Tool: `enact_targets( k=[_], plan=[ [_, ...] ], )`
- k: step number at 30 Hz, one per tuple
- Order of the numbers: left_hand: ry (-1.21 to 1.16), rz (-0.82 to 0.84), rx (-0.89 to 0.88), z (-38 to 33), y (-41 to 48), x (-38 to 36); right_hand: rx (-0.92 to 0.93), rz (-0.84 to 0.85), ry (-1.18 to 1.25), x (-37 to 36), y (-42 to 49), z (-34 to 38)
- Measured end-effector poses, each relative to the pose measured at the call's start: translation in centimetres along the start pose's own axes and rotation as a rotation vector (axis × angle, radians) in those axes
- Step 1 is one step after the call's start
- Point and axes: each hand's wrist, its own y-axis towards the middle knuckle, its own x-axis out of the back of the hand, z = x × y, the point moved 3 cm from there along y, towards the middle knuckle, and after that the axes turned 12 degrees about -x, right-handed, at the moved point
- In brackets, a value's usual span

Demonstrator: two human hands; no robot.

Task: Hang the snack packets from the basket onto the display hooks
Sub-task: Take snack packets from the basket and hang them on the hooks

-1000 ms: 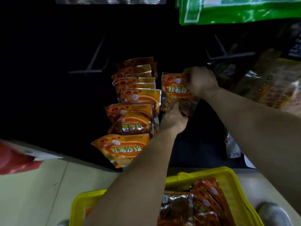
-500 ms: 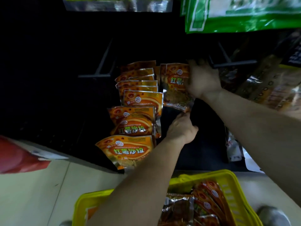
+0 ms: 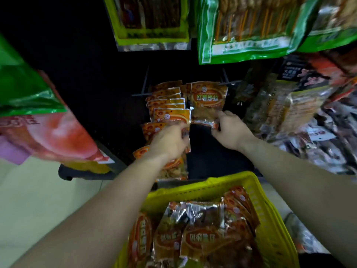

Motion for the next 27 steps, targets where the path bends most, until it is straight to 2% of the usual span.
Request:
enact_targets(
  k=[6,11,14,17,22,27],
  plan=[
    [-0.025,-0.024,0.005,-2.5,-7.6,-0.4,-0.028,0.039,0.009,-0.8,-8.3,-2.8],
    [-0.041,0.255,0.012,-2.5,-14.7,-7.9,-0.11,0.209,-0.059,-5.1,-15.4,-7.2],
    [-0.027,0.426,0.094,-1.2,-18.5,-12.7,-0.179,0.388,-0.108,-8.7,-19.6,-9.7],
    [-0.036,0.541,0.175,0.0,-21.4,-16.2,-0.165,0.498,-0.223,-11.8,-22.7,-11.3],
    [-0.218,0.528,0.246,0.7,-23.5,-19.9,-0.114,0.521,-0.395,-13.9,-24.1,-12.3],
    [-0.225,0.504,0.186,0.4,-21.8,-20.7,-0.09,0.381,-0.454,-13.7,-22.6,-11.5]
  ],
)
